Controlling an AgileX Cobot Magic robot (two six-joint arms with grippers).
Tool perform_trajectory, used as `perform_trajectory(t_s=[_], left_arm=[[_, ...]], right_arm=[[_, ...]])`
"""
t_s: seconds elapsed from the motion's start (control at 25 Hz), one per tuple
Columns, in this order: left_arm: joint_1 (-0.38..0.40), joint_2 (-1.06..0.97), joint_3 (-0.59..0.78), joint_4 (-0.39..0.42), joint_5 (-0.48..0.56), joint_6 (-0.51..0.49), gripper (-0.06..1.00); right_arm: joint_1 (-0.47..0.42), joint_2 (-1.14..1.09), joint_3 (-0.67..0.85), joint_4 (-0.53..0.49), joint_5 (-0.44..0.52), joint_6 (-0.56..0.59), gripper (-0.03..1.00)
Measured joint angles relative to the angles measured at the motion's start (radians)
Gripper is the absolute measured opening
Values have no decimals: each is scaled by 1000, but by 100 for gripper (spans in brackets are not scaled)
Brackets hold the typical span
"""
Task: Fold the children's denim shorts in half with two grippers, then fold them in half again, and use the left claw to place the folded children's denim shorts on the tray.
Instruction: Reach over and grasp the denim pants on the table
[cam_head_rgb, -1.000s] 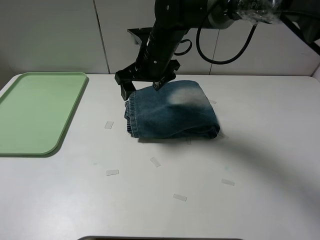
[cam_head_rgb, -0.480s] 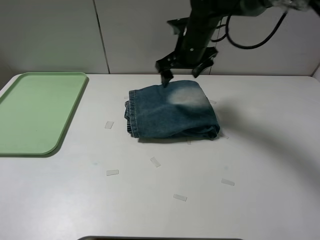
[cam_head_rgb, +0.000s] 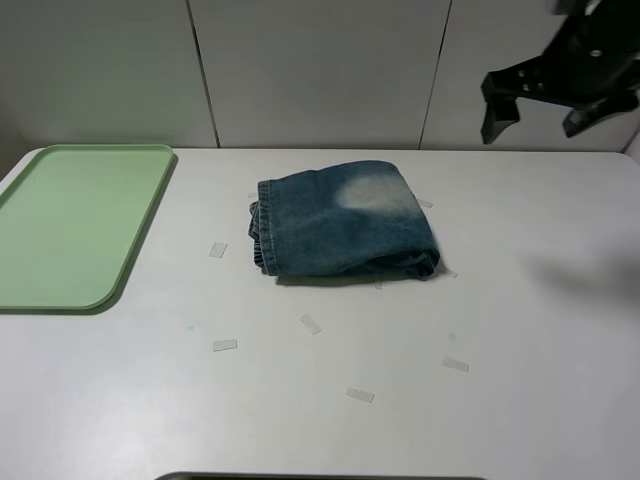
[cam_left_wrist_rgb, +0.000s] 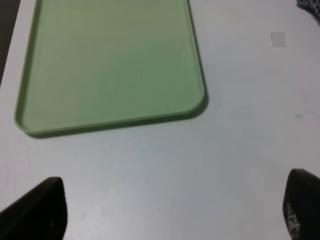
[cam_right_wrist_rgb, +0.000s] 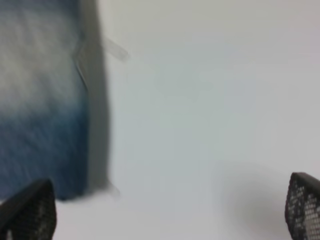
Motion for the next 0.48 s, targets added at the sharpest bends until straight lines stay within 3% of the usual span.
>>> perform_trajectory(t_s=[0.28,0.48], left_arm=[[0,0,0,0,0,0,85],[0,0,0,0,0,0,85]], right_arm=[[-125,-453,321,12,-39,0,69],[-141,-818,449,48,-16,-3,69]])
